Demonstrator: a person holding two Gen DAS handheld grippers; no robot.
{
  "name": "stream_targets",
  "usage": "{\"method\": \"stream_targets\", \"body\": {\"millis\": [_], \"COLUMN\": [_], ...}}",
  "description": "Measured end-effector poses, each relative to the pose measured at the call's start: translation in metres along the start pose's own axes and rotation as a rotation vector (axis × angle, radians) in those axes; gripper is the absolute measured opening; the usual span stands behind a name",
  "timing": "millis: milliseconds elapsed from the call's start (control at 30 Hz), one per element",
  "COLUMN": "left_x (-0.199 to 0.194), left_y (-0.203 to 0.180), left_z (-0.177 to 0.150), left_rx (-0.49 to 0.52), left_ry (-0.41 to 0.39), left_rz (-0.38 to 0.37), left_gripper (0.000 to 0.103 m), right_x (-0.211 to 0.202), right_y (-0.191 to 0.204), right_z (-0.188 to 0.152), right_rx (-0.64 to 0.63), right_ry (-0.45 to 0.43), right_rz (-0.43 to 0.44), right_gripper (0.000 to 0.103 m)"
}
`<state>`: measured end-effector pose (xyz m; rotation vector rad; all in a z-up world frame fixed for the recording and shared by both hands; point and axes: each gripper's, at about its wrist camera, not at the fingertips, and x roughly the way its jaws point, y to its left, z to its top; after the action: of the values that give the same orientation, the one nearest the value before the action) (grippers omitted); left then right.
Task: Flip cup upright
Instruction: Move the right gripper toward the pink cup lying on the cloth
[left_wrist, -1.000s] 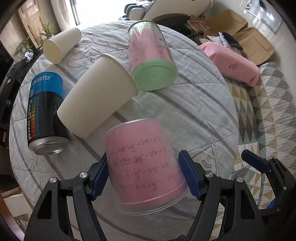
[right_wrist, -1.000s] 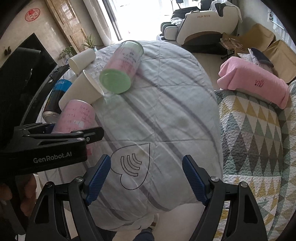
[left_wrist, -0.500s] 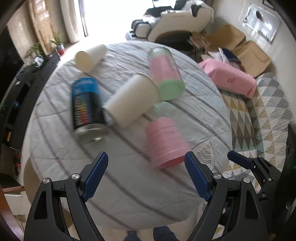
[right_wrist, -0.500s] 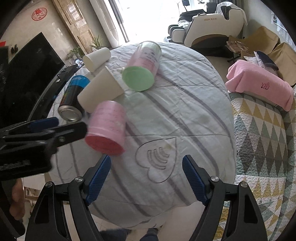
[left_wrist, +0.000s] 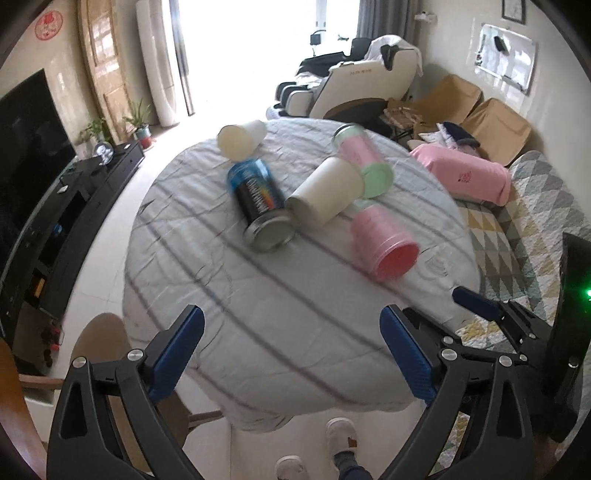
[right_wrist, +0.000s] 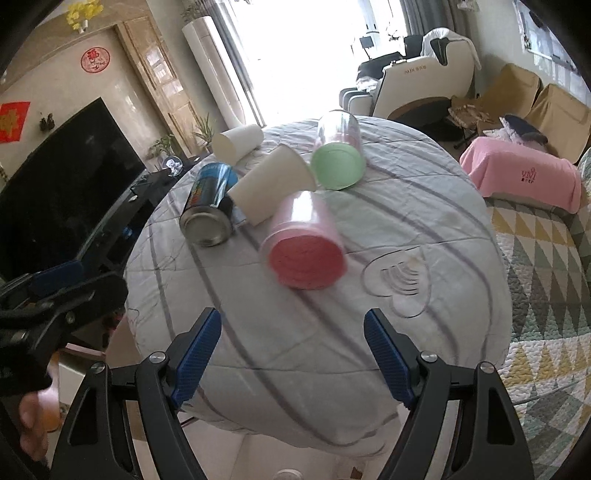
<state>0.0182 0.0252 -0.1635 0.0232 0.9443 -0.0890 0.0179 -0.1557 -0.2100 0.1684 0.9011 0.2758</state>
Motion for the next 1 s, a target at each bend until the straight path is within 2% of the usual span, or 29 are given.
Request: {"method": "stream_targets", "body": {"millis": [367, 700, 1000], "left_x": [0.019, 0.041, 0.058], "left_y": [0.032, 0.046, 0.046], "left_z": [-0.022, -0.029, -0.032], "left_rx": [-0.053, -0.110, -0.117], "left_ry": [0.003, 0.007, -0.014], "left_rz": [0.024, 0.024, 0.016], "left_gripper": [0.098, 0.098, 0.098], "right_x": [0.016, 0.036, 0.057], "right_y": [0.023, 0.021, 0.012], "right_z": [-0.007, -0.002, 0.000], "right_rx": [-0.017, -0.026, -0.024], "right_ry": [-0.040, -0.090, -0.144], "right_rz": [-0.047, -0.066, -0.082], "right_gripper": [0.081, 0.081, 0.081]}}
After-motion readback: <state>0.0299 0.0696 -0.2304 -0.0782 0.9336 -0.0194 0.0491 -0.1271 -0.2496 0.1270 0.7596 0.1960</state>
